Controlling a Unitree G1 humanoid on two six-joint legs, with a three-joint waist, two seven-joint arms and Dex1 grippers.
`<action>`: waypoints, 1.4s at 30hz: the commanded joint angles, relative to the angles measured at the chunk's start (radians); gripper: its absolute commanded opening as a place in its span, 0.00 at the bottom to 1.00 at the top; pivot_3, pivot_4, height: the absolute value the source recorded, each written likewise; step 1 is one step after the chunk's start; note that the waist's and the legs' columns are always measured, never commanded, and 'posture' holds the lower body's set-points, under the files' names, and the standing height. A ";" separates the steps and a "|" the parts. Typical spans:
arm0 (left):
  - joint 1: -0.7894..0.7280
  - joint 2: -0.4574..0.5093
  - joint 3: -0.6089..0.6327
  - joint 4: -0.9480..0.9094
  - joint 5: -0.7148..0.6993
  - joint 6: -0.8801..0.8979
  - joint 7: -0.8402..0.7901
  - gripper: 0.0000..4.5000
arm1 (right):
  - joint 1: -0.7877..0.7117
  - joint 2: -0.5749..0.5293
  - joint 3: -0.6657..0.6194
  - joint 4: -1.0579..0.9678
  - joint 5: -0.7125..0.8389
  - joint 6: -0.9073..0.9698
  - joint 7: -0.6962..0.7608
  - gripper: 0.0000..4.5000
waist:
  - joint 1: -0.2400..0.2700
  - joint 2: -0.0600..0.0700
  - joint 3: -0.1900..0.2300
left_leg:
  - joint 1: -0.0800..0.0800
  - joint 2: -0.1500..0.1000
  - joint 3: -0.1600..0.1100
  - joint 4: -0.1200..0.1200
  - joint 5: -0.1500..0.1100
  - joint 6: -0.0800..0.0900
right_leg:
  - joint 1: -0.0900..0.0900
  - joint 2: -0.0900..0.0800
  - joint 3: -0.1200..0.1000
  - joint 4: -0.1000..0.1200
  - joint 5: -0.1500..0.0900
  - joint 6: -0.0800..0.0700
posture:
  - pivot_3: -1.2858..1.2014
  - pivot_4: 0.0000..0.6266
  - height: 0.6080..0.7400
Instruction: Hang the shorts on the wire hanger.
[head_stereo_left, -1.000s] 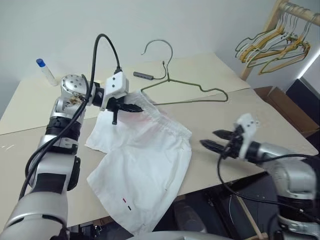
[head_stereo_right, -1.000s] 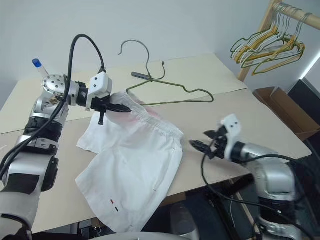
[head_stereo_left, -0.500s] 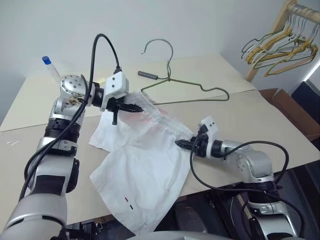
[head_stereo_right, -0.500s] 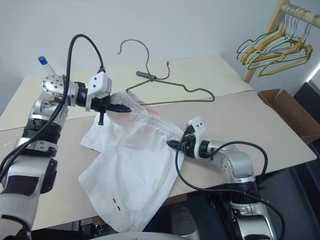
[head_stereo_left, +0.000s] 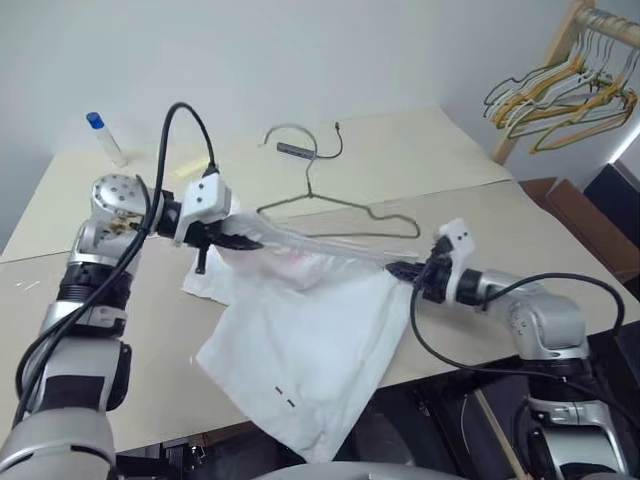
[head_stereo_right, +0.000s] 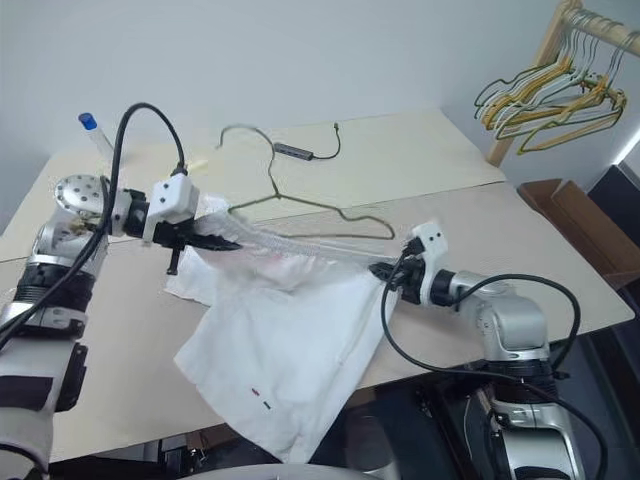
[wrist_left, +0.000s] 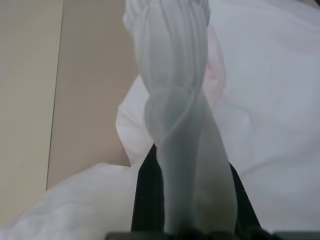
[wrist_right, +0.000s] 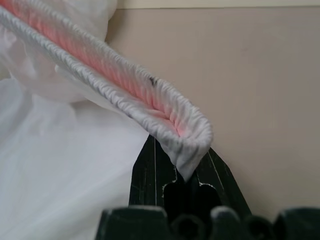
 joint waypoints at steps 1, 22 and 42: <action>-0.016 0.044 0.015 0.013 0.024 -0.024 0.021 0.00 | -0.024 -0.054 -0.069 0.011 0.006 -0.028 0.004 0.01 | 0.003 0.000 0.000 | 0.000 0.000 0.000 0.000 0.000 0.000 | 0.000 0.000 0.000 0.000 0.000 0.000 | 0.43 0.00 1.00; -0.004 0.049 -0.138 0.099 0.215 -0.166 0.158 0.00 | -0.079 -0.203 -0.024 -0.131 0.036 -0.053 0.079 0.01 | -0.002 0.000 0.000 | 0.000 0.000 0.000 0.000 0.000 0.000 | 0.000 0.000 0.000 0.000 0.000 0.000 | 0.42 0.00 1.00; -0.086 -0.078 -0.109 0.106 0.168 -0.099 0.223 0.00 | -0.176 -0.307 0.132 -0.188 -0.092 -0.118 0.150 1.00 | -0.009 0.000 0.000 | -0.002 -0.001 0.000 0.001 0.000 0.000 | -0.001 -0.001 0.000 -0.001 -0.001 0.001 | 0.42 0.00 1.00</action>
